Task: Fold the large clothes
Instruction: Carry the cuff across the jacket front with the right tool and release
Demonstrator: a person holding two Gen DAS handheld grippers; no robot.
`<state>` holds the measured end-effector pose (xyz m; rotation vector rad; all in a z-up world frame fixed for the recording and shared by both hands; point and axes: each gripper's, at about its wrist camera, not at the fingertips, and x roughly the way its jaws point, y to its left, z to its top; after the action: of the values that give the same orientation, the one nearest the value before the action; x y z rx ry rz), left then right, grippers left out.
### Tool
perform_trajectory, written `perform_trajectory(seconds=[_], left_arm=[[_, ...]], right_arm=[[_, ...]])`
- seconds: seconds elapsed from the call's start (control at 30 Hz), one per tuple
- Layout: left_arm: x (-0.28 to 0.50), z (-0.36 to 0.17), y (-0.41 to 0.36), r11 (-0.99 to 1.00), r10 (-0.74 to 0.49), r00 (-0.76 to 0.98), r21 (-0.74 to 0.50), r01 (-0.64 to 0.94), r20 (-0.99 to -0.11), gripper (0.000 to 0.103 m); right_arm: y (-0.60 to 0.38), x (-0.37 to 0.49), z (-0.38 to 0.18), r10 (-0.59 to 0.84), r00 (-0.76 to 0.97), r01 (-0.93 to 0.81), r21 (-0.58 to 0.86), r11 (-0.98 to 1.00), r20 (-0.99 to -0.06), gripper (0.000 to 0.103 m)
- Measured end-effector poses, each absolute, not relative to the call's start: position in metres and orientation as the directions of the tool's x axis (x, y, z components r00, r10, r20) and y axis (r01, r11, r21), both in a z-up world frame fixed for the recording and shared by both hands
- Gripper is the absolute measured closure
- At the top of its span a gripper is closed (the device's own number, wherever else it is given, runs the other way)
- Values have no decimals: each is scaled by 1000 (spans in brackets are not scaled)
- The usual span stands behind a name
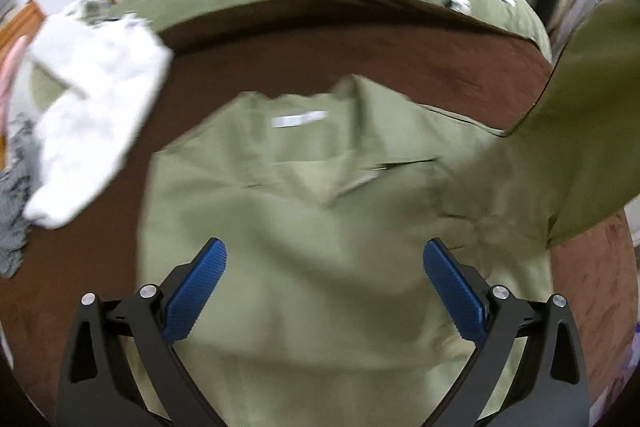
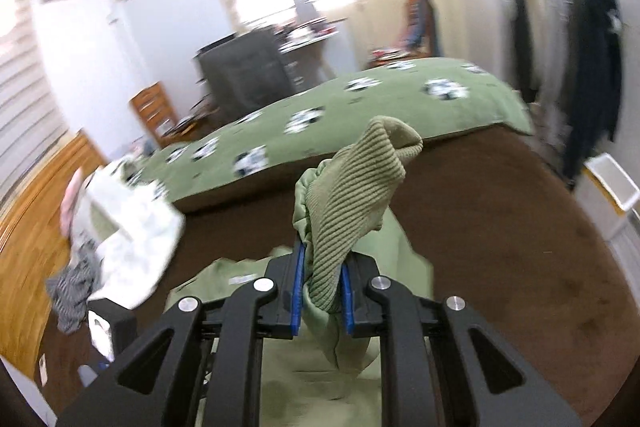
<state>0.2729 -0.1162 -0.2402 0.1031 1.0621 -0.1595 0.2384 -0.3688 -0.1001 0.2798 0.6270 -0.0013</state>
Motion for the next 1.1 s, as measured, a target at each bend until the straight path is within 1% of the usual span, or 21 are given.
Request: perform_trajectory(seconds=[0.07, 0.17, 0.2, 0.33, 0.5, 0.53, 0.67, 0.77, 0.87, 0.93, 0.97, 1.03, 1.07, 1.1], left_arm=[[261, -236, -82, 990, -48, 482, 23, 141, -875, 6], [240, -234, -26, 997, 8, 486, 46, 68, -874, 6], [234, -236, -7, 998, 27, 483, 52, 39, -875, 6], [210, -254, 53, 996, 93, 452, 79, -50, -887, 6], [192, -290, 93, 990, 131, 392, 100, -97, -911, 6], [190, -295, 97, 990, 132, 383, 101, -101, -914, 6], [183, -310, 105, 989, 130, 373, 95, -111, -919, 6], [181, -317, 105, 990, 120, 361, 83, -118, -925, 6], [184, -318, 105, 990, 100, 358, 58, -125, -928, 6], [187, -315, 104, 991, 92, 365, 50, -125, -927, 6], [189, -311, 103, 991, 90, 371, 46, -127, -924, 6], [190, -306, 102, 991, 84, 381, 35, -132, -921, 6], [191, -303, 102, 990, 82, 386, 31, -137, -919, 6], [192, -298, 102, 990, 79, 391, 25, -141, -917, 6]], right_arm=[[-331, 249, -109, 118, 792, 46, 251, 967, -599, 87], [-263, 259, -134, 107, 756, -16, 145, 989, -646, 87], [-248, 262, -145, 108, 745, -29, 130, 991, -659, 87], [-196, 273, -214, 128, 667, -59, 119, 991, -734, 87], [-147, 279, -312, 108, 541, -82, 75, 994, -834, 87], [-145, 278, -324, 103, 529, -85, 68, 994, -842, 87], [-129, 267, -359, 56, 493, -135, -12, 991, -868, 87], [-127, 268, -367, 61, 479, -155, -17, 988, -876, 85], [-126, 268, -365, 76, 471, -160, 0, 987, -879, 78], [-122, 268, -361, 107, 465, -179, 25, 984, -879, 69], [-121, 267, -359, 115, 464, -187, 29, 982, -878, 66], [-115, 263, -351, 142, 466, -216, 43, 975, -873, 56], [-113, 261, -346, 160, 468, -226, 57, 972, -869, 54], [-112, 259, -342, 173, 470, -231, 68, 970, -866, 47]])
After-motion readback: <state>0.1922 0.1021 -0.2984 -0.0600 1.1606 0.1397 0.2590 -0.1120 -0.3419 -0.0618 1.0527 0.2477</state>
